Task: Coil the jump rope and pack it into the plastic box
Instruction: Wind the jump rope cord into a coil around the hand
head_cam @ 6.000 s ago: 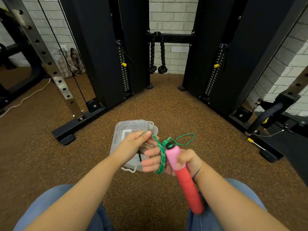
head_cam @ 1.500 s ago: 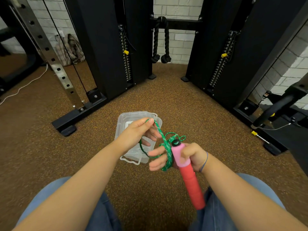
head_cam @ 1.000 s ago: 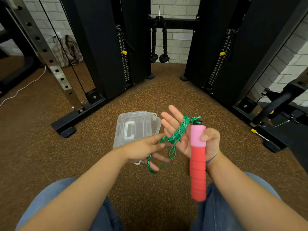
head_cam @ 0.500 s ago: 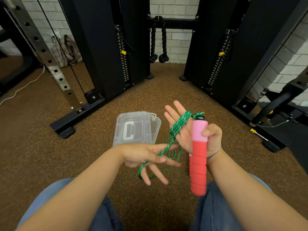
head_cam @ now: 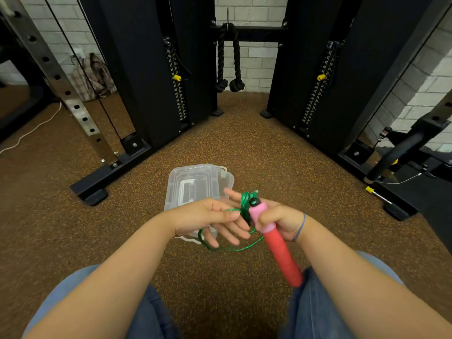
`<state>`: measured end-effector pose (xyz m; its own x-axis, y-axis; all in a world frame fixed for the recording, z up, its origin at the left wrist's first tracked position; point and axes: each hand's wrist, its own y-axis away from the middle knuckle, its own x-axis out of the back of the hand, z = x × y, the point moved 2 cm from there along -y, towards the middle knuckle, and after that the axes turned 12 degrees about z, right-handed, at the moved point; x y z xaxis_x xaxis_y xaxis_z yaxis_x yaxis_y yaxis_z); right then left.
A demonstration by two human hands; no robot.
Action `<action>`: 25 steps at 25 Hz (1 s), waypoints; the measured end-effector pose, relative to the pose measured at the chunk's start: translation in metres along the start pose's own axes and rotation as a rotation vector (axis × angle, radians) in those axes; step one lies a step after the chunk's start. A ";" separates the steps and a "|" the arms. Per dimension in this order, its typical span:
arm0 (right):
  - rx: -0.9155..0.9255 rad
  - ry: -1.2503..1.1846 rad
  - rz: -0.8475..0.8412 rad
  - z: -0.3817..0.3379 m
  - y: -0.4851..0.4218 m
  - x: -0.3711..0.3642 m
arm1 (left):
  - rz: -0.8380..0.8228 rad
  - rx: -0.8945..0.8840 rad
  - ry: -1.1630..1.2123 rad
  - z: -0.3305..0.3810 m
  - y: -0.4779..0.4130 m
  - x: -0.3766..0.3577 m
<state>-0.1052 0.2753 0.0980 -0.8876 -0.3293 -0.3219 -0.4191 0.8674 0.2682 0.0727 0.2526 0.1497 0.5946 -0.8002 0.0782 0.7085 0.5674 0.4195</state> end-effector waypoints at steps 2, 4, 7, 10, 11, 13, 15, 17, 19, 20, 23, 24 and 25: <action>-0.111 0.101 -0.001 0.009 -0.002 -0.001 | 0.087 -0.053 0.026 0.002 -0.002 0.003; -0.135 0.146 -0.019 0.008 0.001 -0.009 | 0.184 -0.103 0.092 0.005 -0.002 0.008; -0.116 0.162 -0.207 0.007 0.002 -0.019 | 0.323 -0.140 0.196 0.005 -0.003 0.015; -0.093 0.124 -0.284 0.000 0.003 -0.022 | 0.410 -0.150 0.205 0.000 -0.010 0.016; -0.072 0.072 -0.301 -0.001 0.004 -0.023 | 0.433 -0.154 0.188 -0.002 -0.013 0.016; -0.007 -0.066 -0.337 -0.006 0.006 -0.028 | 0.457 -0.153 0.135 -0.007 -0.020 0.014; 0.029 -0.216 -0.290 -0.009 0.007 -0.030 | 0.397 -0.154 0.112 -0.011 -0.026 0.009; 0.015 -0.366 -0.221 -0.013 0.008 -0.033 | 0.339 -0.141 0.128 -0.014 -0.029 0.000; 0.062 -0.559 -0.213 -0.023 0.009 -0.036 | 0.406 -0.109 0.039 -0.015 -0.030 -0.006; 0.121 -0.601 -0.197 -0.028 0.010 -0.038 | 0.430 -0.100 -0.023 -0.015 -0.030 -0.008; 0.232 -0.624 -0.180 -0.039 0.010 -0.034 | 0.362 -0.047 -0.016 -0.016 -0.031 -0.014; 0.220 -0.669 -0.166 -0.039 0.009 -0.031 | 0.339 -0.021 0.011 -0.017 -0.031 -0.015; 0.199 -0.725 -0.116 -0.039 0.008 -0.025 | 0.317 -0.004 0.028 -0.017 -0.030 -0.017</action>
<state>-0.0937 0.2764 0.1436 -0.4635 -0.1551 -0.8724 -0.3989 0.9157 0.0492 0.0474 0.2523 0.1203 0.7963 -0.5776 0.1799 0.4876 0.7888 0.3742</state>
